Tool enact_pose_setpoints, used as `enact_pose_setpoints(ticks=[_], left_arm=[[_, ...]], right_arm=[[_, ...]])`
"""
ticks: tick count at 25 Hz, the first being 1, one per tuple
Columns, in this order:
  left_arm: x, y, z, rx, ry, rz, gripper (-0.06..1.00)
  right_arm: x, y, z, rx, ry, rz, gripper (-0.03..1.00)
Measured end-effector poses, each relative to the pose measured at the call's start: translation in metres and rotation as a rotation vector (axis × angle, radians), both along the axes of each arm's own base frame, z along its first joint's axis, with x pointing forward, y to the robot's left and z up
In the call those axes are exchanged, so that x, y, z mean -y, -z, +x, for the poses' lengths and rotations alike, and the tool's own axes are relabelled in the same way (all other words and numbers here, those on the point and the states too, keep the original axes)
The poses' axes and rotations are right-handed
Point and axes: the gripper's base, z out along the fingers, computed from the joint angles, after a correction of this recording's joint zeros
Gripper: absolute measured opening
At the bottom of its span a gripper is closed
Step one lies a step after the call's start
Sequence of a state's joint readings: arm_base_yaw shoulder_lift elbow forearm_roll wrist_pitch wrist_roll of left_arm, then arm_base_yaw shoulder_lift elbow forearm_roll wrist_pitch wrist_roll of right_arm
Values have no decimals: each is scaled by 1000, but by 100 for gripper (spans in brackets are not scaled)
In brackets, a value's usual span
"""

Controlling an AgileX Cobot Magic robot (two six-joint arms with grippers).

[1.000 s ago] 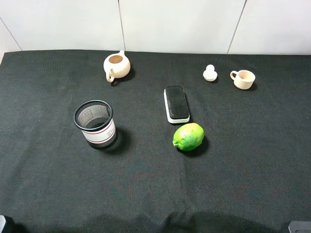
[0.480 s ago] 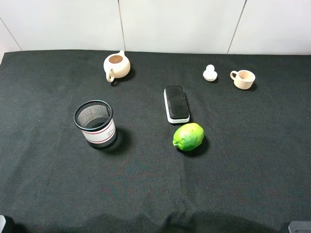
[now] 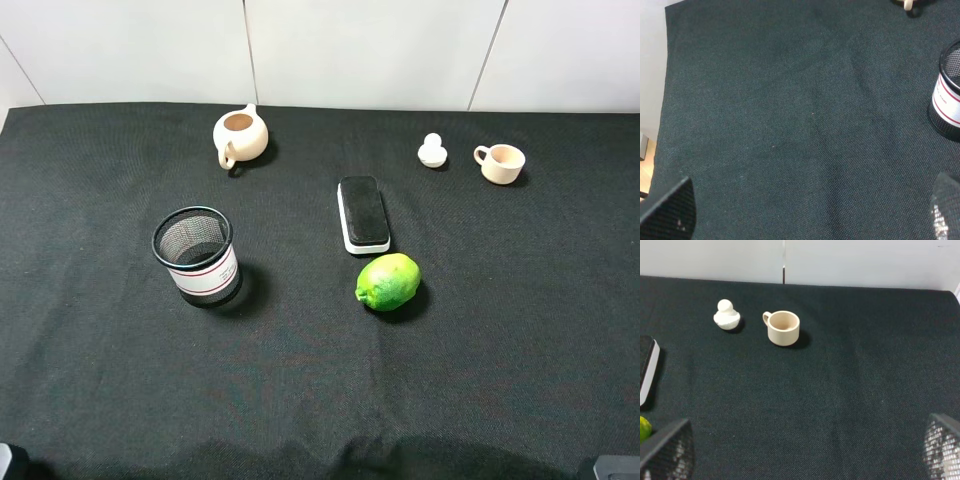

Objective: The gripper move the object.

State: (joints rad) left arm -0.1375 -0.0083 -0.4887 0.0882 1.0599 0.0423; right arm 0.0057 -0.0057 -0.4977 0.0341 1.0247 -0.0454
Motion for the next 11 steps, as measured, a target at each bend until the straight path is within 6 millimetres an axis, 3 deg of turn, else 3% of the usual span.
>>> enact_pose_setpoints(ticks=[11], left_arm=[[0, 0, 0, 0, 0, 0, 99]], right_arm=[[0, 0, 0, 0, 0, 0, 69]])
